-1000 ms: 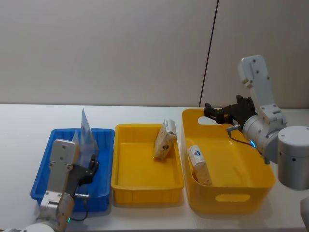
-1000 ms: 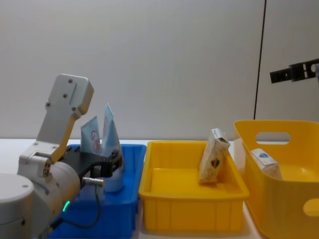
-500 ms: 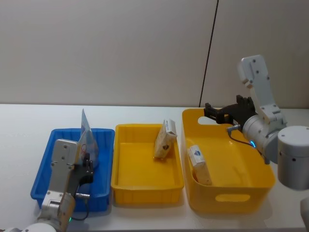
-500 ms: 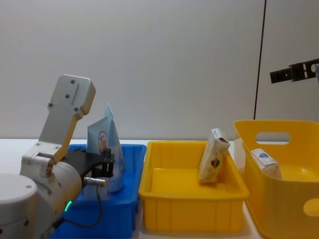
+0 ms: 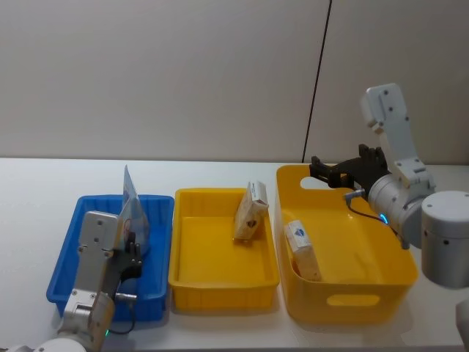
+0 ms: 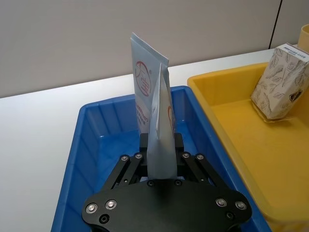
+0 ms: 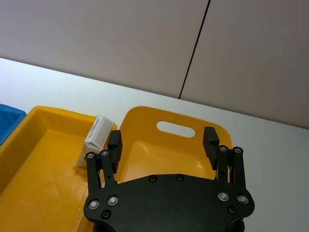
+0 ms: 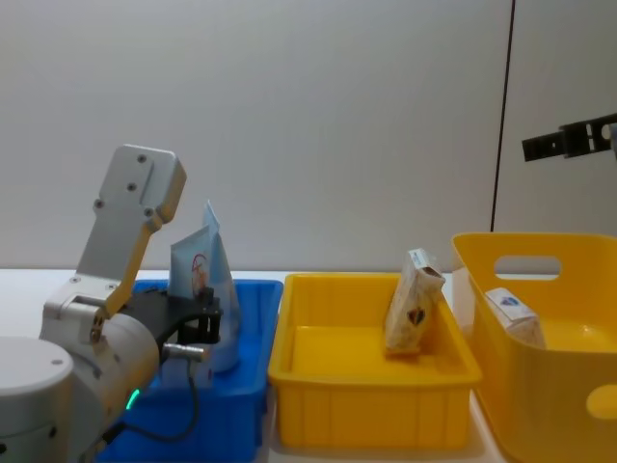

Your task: Bimanual collaborative sorting of washing and personal care products

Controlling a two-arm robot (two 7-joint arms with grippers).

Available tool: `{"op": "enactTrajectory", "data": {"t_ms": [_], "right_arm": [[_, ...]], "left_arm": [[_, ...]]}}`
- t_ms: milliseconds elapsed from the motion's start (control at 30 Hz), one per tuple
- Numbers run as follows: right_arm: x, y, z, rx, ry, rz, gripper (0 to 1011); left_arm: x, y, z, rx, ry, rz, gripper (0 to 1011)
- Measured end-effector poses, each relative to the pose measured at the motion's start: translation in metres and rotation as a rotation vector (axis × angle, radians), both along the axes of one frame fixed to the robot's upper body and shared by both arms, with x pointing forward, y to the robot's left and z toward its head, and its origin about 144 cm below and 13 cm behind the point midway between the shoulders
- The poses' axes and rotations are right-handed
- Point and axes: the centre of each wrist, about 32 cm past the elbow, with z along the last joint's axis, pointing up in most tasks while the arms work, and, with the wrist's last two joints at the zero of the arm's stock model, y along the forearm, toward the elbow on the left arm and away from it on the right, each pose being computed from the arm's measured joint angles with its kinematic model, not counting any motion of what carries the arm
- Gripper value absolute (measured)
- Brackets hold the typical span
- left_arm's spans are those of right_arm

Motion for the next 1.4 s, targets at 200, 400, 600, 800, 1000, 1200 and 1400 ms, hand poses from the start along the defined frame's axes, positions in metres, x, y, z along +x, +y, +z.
{"op": "enactTrajectory", "data": {"t_ms": [200, 400, 600, 800, 1000, 1200, 1400], "right_arm": [[0.0, 0.0, 0.0, 0.0, 0.0, 0.0, 1002], [0.0, 0.0, 0.0, 0.0, 0.0, 0.0, 1002], [0.0, 0.0, 0.0, 0.0, 0.0, 0.0, 1002], [0.0, 0.0, 0.0, 0.0, 0.0, 0.0, 1002], [0.0, 0.0, 0.0, 0.0, 0.0, 0.0, 1002], [0.0, 0.0, 0.0, 0.0, 0.0, 0.0, 1002], [0.0, 0.0, 0.0, 0.0, 0.0, 0.0, 1002]], "left_arm": [[0.0, 0.0, 0.0, 0.0, 0.0, 0.0, 239], [0.0, 0.0, 0.0, 0.001, 0.0, 0.0, 239], [0.0, 0.0, 0.0, 0.001, 0.0, 0.0, 239], [0.001, -0.001, 0.0, 0.0, -0.001, 0.0, 239], [0.007, -0.004, 0.007, -0.004, -0.015, -0.028, 239], [0.014, -0.009, 0.018, -0.016, -0.027, -0.056, 239], [0.016, -0.012, 0.031, -0.054, -0.038, -0.06, 239]]}}
